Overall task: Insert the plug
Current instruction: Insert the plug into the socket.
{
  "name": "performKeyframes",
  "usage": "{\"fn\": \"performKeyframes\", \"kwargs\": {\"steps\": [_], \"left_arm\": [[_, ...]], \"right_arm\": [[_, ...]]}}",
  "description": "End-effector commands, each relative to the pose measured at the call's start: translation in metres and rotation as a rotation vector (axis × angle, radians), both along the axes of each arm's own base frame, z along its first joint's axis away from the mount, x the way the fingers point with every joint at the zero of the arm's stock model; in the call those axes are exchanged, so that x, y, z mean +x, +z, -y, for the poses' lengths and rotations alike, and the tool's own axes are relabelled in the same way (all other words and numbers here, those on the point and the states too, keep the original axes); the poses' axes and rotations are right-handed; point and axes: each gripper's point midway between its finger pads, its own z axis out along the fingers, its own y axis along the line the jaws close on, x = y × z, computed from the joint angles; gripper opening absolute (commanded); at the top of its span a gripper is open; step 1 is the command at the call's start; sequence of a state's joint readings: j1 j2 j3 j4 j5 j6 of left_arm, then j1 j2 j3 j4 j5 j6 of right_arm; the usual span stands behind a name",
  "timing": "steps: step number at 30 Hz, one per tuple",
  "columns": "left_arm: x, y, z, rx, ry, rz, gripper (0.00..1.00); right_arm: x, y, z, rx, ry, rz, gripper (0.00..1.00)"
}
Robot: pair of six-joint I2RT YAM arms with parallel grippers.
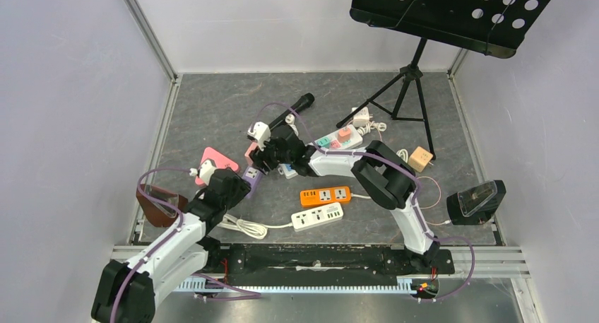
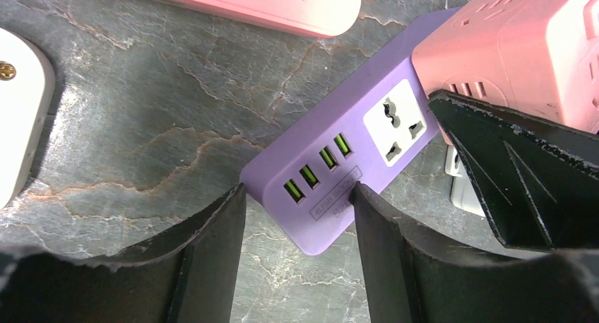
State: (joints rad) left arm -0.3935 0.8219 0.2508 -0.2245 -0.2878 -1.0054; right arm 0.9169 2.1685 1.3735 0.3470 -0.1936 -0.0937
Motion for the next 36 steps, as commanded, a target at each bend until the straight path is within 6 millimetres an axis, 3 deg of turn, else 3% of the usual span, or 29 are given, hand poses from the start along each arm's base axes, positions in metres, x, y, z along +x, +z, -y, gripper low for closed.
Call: {"fn": "performKeyframes", "kwargs": {"steps": [1, 5, 8, 11, 17, 23, 27, 36], "left_arm": [[-0.002, 0.007, -0.001, 0.021, -0.014, -0.019, 0.65], [0.008, 0.036, -0.002, 0.048, -0.033, 0.040, 0.72], [0.014, 0.058, -0.004, 0.079, -0.047, 0.074, 0.77], [0.016, 0.078, -0.006, 0.099, -0.061, 0.106, 0.80], [0.019, 0.118, -0.008, 0.164, -0.136, 0.185, 0.83], [0.030, 0.162, 0.016, 0.273, -0.412, 0.298, 0.86], [0.044, 0.161, 0.040, 0.358, -0.659, 0.232, 0.87], [0.076, 0.107, 0.055, 0.522, -1.075, -0.090, 0.88]], "right_arm": [[-0.044, -0.040, 0.016, -0.229, -0.022, -0.248, 0.30], [-0.017, 0.017, -0.013, -0.145, -0.036, -0.206, 0.69], [-0.012, 0.049, -0.019, -0.089, -0.023, -0.204, 0.81], [-0.014, 0.069, -0.009, -0.067, -0.022, -0.189, 0.92], [-0.015, 0.089, 0.036, -0.015, -0.101, -0.244, 0.95], [-0.011, 0.143, 0.084, 0.139, -0.202, -0.243, 0.95], [-0.018, 0.142, 0.123, 0.152, -0.289, -0.275, 0.93], [-0.074, 0.136, 0.183, 0.212, -0.337, -0.292, 0.97]]}}
